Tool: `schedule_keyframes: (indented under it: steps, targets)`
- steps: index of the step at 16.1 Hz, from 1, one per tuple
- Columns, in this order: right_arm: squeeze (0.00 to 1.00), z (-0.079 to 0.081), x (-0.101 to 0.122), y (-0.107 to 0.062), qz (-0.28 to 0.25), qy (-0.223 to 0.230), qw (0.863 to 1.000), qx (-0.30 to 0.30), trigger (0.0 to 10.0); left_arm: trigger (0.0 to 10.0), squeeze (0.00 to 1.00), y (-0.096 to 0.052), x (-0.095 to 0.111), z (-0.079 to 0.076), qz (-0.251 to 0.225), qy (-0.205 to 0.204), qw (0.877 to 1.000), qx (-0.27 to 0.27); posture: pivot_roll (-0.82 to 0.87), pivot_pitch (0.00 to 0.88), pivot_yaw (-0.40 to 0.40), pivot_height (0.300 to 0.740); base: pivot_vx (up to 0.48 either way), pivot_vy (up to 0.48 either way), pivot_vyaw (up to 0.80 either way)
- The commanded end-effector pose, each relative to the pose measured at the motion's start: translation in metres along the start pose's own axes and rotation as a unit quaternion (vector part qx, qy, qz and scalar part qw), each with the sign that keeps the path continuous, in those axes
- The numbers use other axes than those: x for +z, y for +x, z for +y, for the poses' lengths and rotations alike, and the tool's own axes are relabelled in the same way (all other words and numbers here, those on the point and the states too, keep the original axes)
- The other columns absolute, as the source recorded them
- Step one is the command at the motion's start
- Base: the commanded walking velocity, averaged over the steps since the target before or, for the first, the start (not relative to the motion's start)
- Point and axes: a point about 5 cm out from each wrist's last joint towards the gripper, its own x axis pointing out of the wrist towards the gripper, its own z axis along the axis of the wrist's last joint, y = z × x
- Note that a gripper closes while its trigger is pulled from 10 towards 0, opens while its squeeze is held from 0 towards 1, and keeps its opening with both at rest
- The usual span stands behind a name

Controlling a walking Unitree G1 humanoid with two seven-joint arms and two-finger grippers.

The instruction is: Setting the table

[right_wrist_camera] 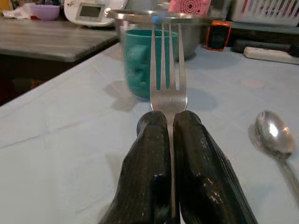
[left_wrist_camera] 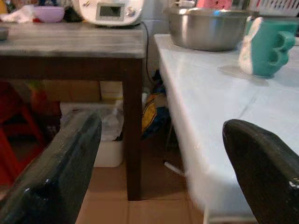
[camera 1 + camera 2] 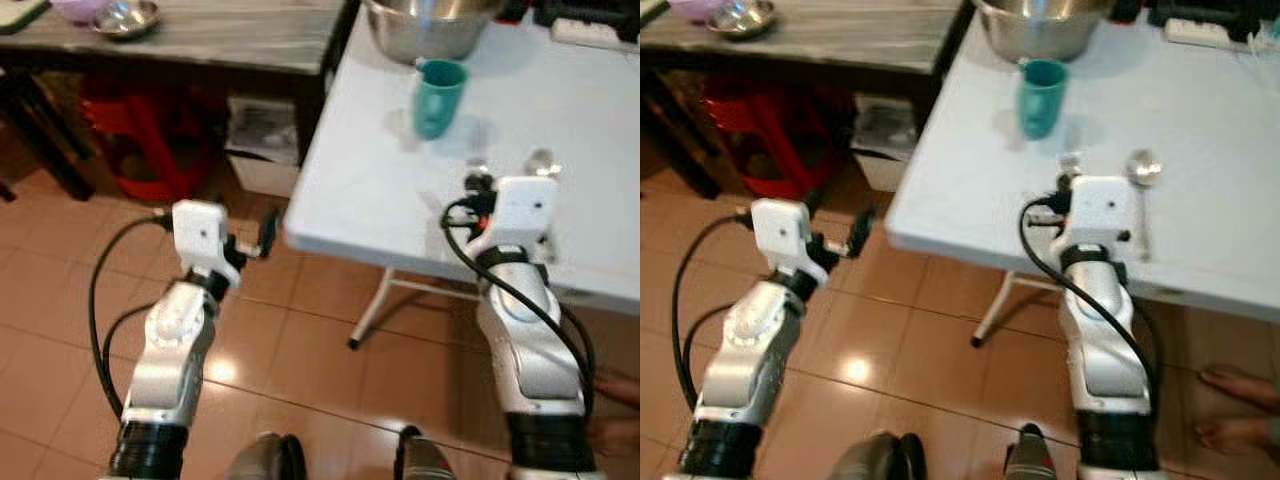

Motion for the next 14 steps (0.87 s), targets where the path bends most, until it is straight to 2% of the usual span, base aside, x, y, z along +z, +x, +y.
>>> schedule_keyframes:
  steps: [1,3,6,11,14]
  targets:
    - [0.0,0.003,0.005,-0.003,-0.01,0.007,1.0,0.011,10.0,10.0,0.0,0.0,0.002,0.002,-0.003,0.004,1.0,0.003,-0.14,0.207,0.067,0.74,0.0,0.469,0.0]
    - [0.0,0.003,0.007,-0.006,-0.027,0.004,1.0,0.012,10.0,10.0,0.0,0.001,0.002,0.001,-0.003,0.002,1.0,0.002,-0.14,0.211,0.07,0.74,0.0,0.474,0.0]
    - [0.0,0.002,0.009,-0.005,-0.026,0.011,1.0,0.01,10.0,10.0,0.0,0.004,0.001,-0.002,-0.003,-0.001,1.0,0.001,-0.14,0.211,0.07,0.74,0.0,0.477,0.0]
    - [0.0,0.0,0.009,-0.004,-0.026,0.013,1.0,0.009,10.0,10.0,0.0,0.003,0.0,-0.007,-0.004,-0.005,1.0,0.0,-0.15,0.211,0.07,0.74,0.0,0.479,-0.71]
    - [0.0,0.0,0.009,-0.004,-0.029,0.012,0.999,0.012,10.0,10.0,0.0,0.004,-0.001,-0.009,-0.001,-0.008,1.0,0.002,-0.15,0.211,0.07,0.74,0.0,0.423,0.0]
